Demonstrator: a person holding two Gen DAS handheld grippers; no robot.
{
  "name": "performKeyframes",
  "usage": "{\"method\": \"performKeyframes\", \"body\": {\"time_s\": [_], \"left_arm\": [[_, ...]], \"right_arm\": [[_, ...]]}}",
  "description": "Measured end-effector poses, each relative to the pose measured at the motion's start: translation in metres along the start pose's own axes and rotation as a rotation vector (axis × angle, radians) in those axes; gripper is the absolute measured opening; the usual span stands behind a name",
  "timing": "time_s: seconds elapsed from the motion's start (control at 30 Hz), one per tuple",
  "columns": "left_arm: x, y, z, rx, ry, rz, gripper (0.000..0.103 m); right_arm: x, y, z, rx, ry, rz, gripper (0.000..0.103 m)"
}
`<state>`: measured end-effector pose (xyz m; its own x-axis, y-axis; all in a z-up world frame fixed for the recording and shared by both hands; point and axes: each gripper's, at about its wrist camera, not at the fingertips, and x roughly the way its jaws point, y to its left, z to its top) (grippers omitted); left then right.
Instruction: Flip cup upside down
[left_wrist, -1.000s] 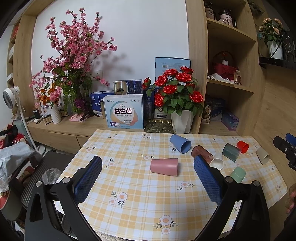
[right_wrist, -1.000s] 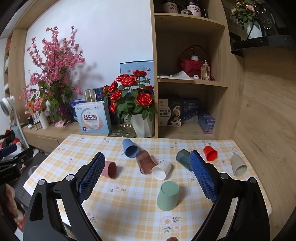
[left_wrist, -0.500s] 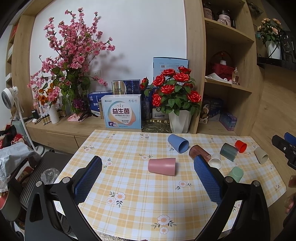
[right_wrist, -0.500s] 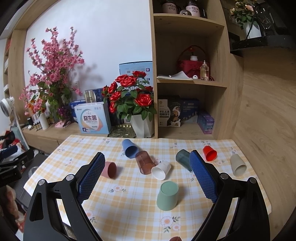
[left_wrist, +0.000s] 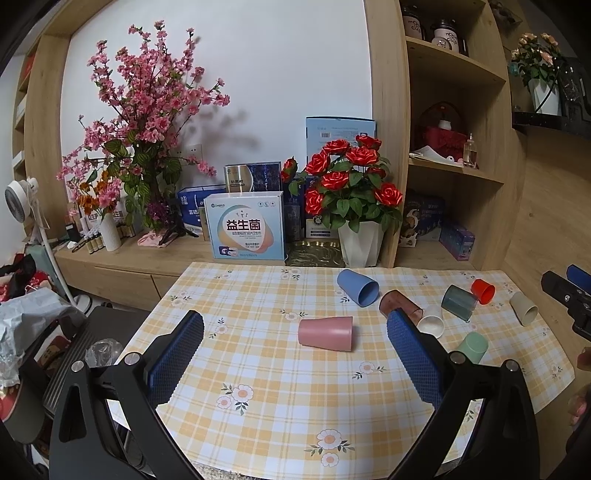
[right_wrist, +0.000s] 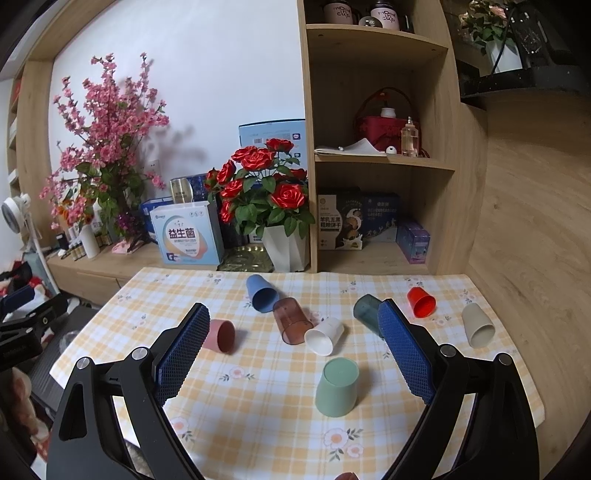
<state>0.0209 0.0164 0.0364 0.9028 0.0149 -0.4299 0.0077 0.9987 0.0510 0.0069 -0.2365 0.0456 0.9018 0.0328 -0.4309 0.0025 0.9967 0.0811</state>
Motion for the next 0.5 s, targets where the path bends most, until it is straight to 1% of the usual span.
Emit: {"method": "performKeyframes", "body": {"time_s": [0.5], "left_arm": [[0.0017,0.002,-0.0001,-0.004,0.002,0.02,0.097]], "right_arm": [[0.0022,-0.0012,-0.0024,0.009,0.006,-0.003,0.089]]}}
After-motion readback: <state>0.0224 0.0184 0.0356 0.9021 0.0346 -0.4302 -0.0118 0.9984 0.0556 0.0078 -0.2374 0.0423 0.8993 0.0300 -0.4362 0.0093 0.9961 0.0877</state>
